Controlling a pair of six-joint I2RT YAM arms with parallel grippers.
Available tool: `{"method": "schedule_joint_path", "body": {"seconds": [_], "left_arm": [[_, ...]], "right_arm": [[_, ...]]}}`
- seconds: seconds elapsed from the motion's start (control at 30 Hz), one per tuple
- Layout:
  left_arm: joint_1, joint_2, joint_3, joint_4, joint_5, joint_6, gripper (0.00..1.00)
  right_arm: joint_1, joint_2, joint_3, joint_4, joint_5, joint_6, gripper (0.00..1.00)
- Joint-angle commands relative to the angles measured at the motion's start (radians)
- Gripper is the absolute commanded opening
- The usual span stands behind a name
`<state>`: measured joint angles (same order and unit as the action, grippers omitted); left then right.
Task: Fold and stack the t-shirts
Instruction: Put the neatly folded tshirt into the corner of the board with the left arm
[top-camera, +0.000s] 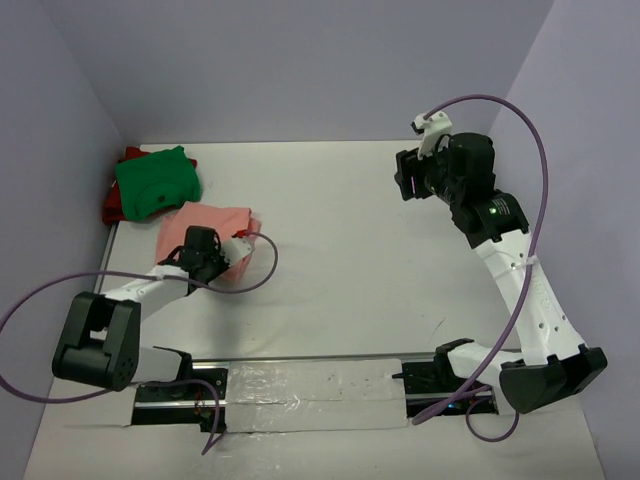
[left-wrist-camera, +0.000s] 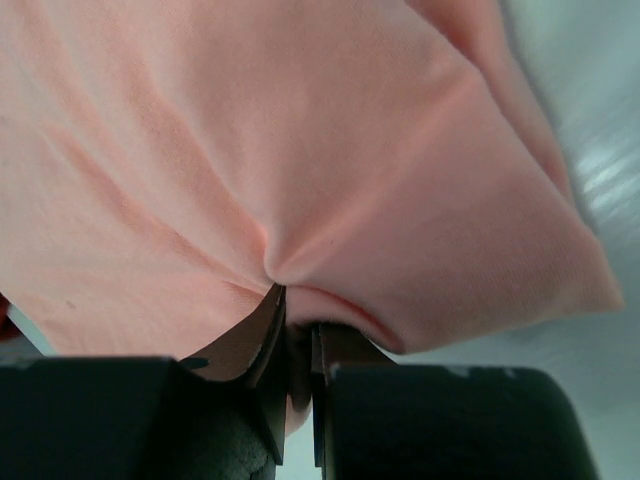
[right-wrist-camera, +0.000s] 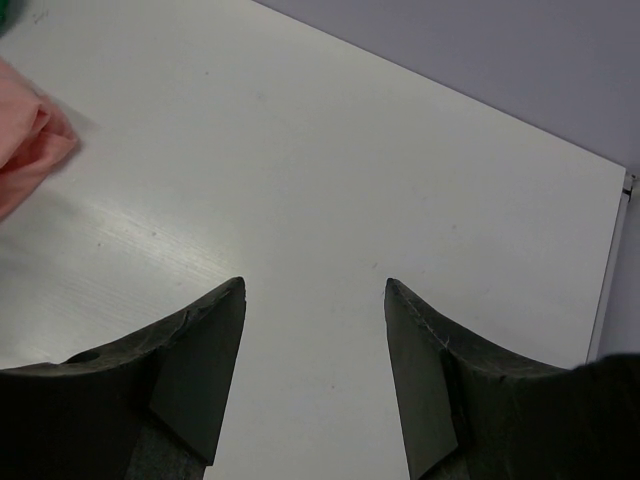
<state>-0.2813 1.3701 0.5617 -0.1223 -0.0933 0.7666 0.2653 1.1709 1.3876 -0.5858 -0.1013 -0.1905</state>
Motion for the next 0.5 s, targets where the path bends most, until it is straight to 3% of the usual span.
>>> {"method": "schedule_joint_path", "body": {"seconds": [0.0,0.27,0.43,0.47], "left_arm": [[0.062,-0.06,-0.043,-0.047,0.001,0.003,0.16],[0.327,-0.008,0.0,0.009,0.061,0.097,0.16],[0.422,0.049,0.035,0.021,0.084,0.129,0.16],[0.427,0.056,0.04,0.016,0.084,0.128,0.23]], "right_arm": [[-0.009,-0.047,0.013,0.011,-0.025,0.01,0.65],[-0.009,-0.04,0.011,0.006,-0.035,0.013,0.65],[-0.009,-0.04,0.001,0.009,-0.044,0.019,0.65],[-0.009,-0.034,-0.004,0.009,-0.043,0.02,0.65]]}}
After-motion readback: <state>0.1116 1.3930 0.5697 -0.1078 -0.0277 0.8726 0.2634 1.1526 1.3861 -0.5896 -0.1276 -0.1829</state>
